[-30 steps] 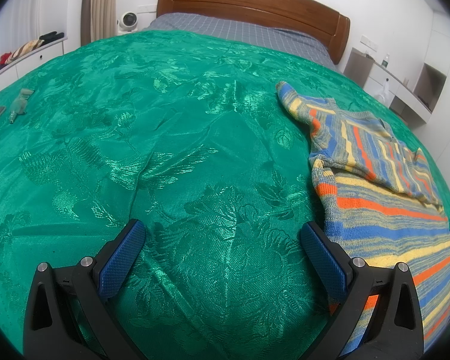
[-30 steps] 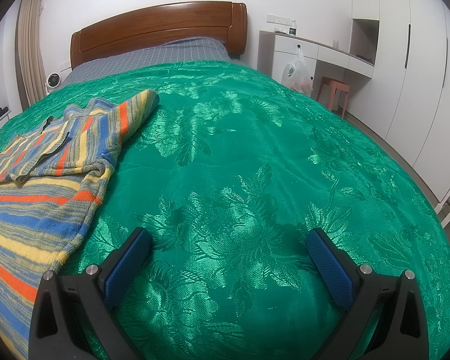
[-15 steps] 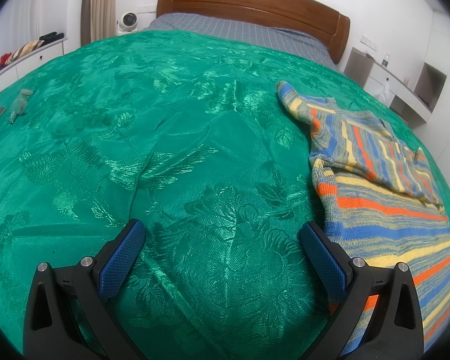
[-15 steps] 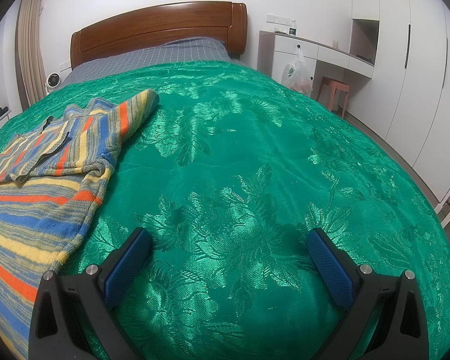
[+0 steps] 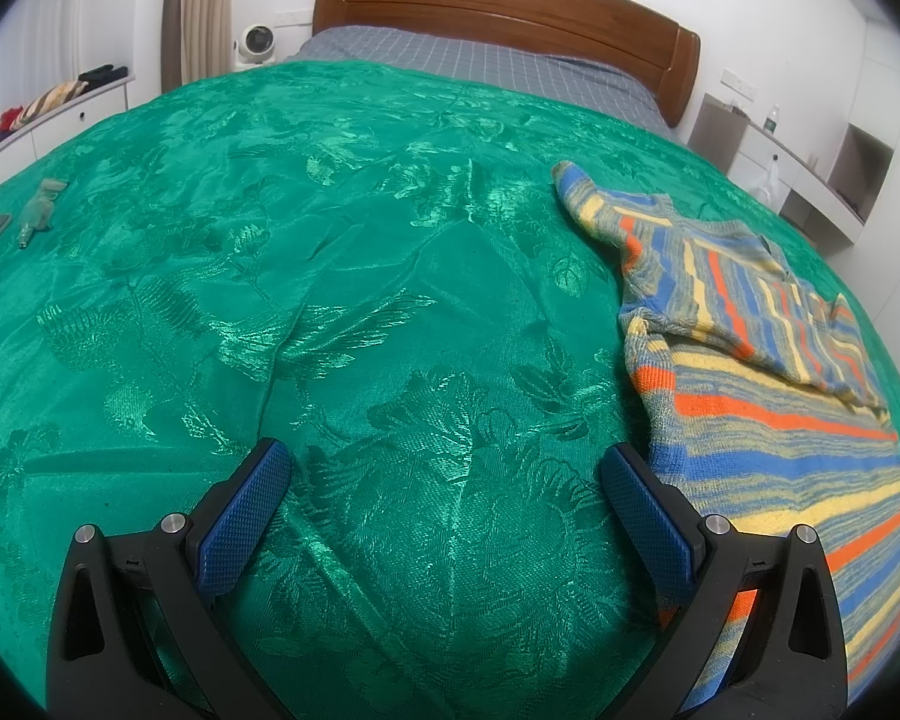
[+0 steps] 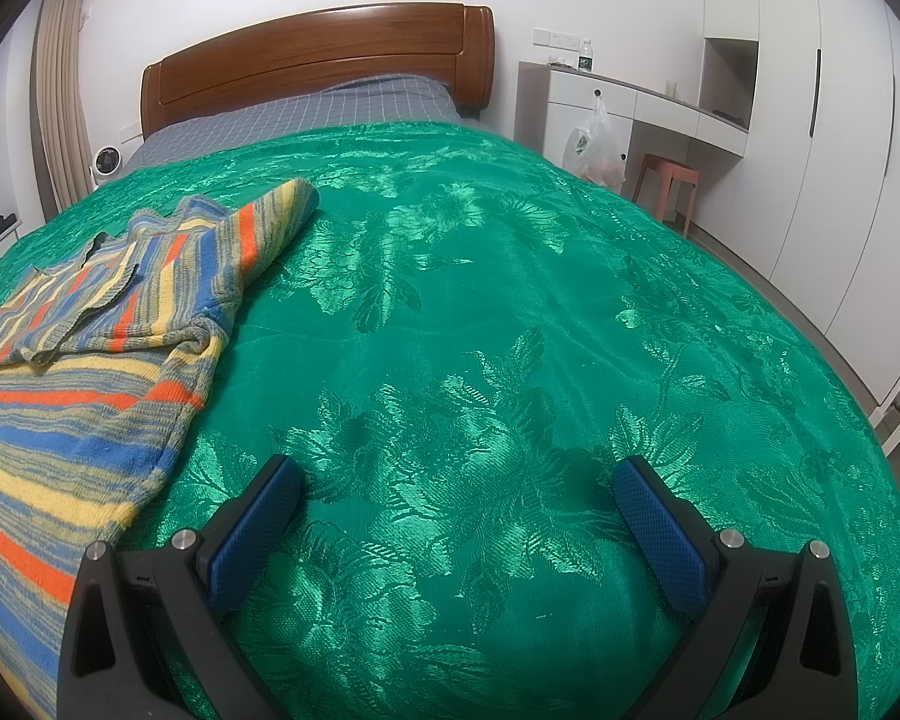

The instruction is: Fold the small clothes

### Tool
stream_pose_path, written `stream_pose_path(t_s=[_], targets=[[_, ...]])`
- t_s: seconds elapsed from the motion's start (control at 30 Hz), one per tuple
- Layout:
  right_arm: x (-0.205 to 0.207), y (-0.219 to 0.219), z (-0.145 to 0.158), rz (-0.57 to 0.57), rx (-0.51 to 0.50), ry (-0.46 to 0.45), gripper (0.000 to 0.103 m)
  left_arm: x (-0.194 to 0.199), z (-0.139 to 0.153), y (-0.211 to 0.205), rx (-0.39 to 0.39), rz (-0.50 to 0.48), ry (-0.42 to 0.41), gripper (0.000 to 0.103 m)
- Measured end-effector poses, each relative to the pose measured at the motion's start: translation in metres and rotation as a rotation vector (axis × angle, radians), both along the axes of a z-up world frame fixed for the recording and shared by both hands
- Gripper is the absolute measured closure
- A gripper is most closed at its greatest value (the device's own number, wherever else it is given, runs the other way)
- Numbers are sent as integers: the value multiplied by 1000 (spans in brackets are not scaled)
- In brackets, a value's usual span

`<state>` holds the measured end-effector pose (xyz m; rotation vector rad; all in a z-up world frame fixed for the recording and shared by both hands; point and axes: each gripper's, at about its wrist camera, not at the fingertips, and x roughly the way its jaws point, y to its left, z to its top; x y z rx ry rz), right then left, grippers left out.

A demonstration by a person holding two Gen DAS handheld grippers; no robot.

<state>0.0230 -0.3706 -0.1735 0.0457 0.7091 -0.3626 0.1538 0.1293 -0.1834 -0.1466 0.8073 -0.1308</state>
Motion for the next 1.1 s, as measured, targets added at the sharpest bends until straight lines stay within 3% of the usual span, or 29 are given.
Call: stream_pose_path(t_s=[0.93, 1.0, 1.1], targets=[[0, 1, -1, 1, 0, -3, 0, 1, 0, -2, 1, 0, -2, 0], [1, 1, -1, 0, -1, -2, 0, 1, 0, 0, -12, -4, -2, 0], [2, 1, -1, -2, -2, 6, 0, 1, 2, 12, -97, -31, -11, 0]])
